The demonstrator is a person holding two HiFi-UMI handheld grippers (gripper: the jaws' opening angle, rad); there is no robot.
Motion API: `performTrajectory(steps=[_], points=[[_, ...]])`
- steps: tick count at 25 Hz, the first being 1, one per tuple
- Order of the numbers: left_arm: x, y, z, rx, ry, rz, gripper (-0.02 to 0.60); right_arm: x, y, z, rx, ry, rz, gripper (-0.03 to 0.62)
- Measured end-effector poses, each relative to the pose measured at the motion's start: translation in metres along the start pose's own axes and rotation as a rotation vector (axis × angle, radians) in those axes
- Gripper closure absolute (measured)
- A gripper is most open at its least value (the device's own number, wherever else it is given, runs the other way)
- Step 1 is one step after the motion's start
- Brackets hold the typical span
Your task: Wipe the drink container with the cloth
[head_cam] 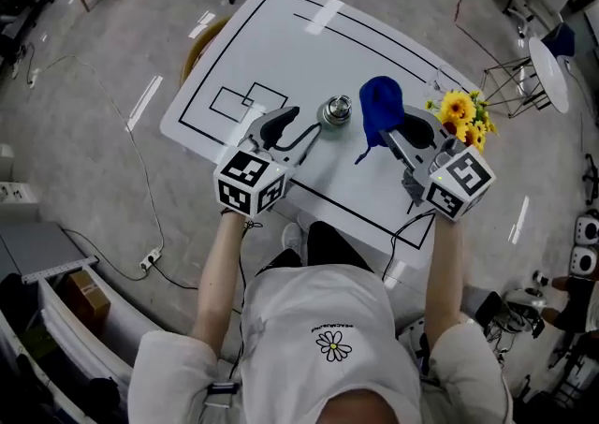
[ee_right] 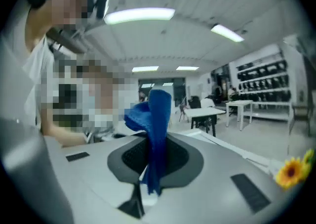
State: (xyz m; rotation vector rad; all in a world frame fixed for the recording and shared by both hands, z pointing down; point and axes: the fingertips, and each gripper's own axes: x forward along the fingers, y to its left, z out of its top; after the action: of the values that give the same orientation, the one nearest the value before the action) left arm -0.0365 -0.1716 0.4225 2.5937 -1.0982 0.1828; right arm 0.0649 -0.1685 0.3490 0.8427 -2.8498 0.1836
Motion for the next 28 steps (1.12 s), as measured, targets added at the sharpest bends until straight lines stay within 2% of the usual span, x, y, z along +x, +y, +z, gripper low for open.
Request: performTrajectory(steps=[2,3,4,6,9,12,15,20,28], points=[[-0.022,-0.014,0.035,-0.053,-0.119,0.008,0.360,-0.011,0.003,0.027,0.124,-0.192,-0.066,0.553],[-0.032,-0.021,0.049,-0.057,-0.163,0.028,0.339,-0.014,0.006,0.031,0.134,-0.234,-0.107,0.553],[-0.041,-0.023,0.059,-0.047,-0.197,0.072,0.336,-0.014,0.009,0.029,0.118,-0.248,-0.156,0.553],[-0.056,-0.018,0.066,-0.011,-0.231,0.215,0.344,-0.009,0.016,0.016,0.075,-0.236,-0.226,0.553],[-0.070,-0.009,0.052,0.031,-0.218,0.409,0.427,-0.001,0.026,-0.012,0.137,-0.215,-0.223,0.553],[-0.078,-0.008,0.043,0.040,-0.200,0.520,0.529,-0.003,0.033,-0.023,0.162,-0.216,-0.207,0.553],[-0.079,-0.008,0.043,0.043,-0.199,0.568,0.571,-0.002,0.033,-0.019,0.126,-0.220,-0.190,0.553],[-0.077,-0.010,0.052,0.062,-0.224,0.600,0.580,-0.006,0.029,-0.006,0.045,-0.233,-0.190,0.553],[-0.080,-0.010,0.066,0.126,-0.251,0.633,0.583,-0.010,0.028,-0.004,0.008,-0.229,-0.218,0.553]])
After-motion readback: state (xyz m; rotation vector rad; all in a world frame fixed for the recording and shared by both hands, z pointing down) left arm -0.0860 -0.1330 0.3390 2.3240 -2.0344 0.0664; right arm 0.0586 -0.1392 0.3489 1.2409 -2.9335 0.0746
